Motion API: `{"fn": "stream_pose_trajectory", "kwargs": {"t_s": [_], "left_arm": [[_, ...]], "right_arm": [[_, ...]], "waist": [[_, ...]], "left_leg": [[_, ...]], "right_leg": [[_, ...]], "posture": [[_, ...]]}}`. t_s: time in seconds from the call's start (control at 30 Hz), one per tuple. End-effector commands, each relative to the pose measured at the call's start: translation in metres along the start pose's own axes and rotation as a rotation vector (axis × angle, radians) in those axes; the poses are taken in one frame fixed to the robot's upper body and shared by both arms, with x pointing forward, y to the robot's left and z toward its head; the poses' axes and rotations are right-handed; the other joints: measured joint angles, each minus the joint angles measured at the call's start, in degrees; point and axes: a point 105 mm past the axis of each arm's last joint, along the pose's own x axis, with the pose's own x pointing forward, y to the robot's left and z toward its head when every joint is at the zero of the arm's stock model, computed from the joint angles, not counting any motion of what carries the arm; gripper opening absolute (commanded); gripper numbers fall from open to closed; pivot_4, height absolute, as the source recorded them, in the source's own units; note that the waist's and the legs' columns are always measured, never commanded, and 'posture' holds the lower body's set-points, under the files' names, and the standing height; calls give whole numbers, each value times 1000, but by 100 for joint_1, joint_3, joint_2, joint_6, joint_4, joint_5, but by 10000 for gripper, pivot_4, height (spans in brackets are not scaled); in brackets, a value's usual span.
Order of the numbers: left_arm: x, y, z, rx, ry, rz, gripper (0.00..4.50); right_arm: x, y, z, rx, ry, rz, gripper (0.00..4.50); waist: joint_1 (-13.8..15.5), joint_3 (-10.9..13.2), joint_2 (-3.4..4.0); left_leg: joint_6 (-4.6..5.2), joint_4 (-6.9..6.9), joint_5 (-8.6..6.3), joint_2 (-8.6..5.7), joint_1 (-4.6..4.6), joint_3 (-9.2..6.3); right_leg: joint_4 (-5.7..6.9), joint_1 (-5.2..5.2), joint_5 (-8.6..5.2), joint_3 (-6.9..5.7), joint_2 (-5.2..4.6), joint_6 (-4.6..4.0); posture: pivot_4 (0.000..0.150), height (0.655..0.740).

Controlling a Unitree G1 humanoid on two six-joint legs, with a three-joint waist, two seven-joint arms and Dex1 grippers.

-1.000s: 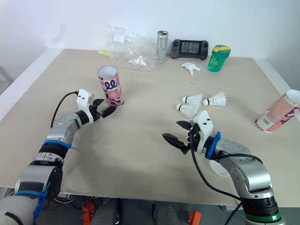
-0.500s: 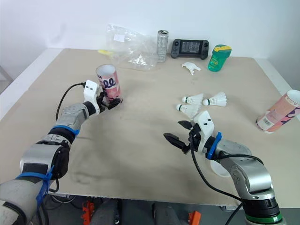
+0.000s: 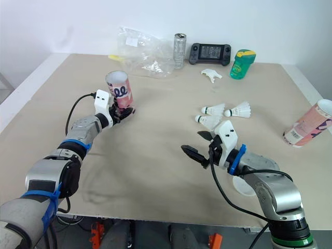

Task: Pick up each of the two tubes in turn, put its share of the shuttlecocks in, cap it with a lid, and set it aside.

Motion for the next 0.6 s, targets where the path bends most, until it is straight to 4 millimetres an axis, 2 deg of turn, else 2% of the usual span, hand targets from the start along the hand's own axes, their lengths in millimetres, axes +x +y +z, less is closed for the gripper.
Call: {"fn": "stream_pose_trajectory", "kwargs": {"t_s": [0.03,0.13,0.2,0.37,0.47,0.6], "left_arm": [[-2,2,17,50,-59,-18,30156],[-5,-6,19,140,-48,-122,30156],[-11,-17,22,237,-18,-270,30156],[-42,-28,33,417,94,-569,30156],[-58,-31,40,477,165,-660,30156],[-88,-42,37,577,302,-835,30156]], "right_arm": [[-5,-4,17,-61,-46,-24,45000],[-8,-24,18,-78,-51,-139,45000],[-14,-44,19,-87,-46,-237,45000],[-29,-70,8,-64,-5,-341,45000],[-27,-83,4,-28,-13,-376,45000],[-13,-97,-6,17,-4,-391,45000]], "waist": [[0,0,0],[-2,0,0],[-3,0,0],[-9,0,0],[-16,-1,3],[-42,0,6]], "left_leg": [[0,0,0,0,0,0],[0,-1,0,0,0,0],[-4,-2,3,0,0,1],[-11,-14,7,1,0,-1],[-12,-19,7,3,0,-1],[-11,-17,8,4,2,2]], "right_leg": [[0,0,0,0,0,0],[0,0,0,0,0,0],[0,-1,1,0,0,-2],[1,-5,5,-1,1,-16],[2,-8,13,-1,1,-41],[5,-8,13,0,1,-41]], "posture": [[1500,7394],[1500,7394],[1500,7394],[1500,7394],[1500,7394],[1500,7394]]}}
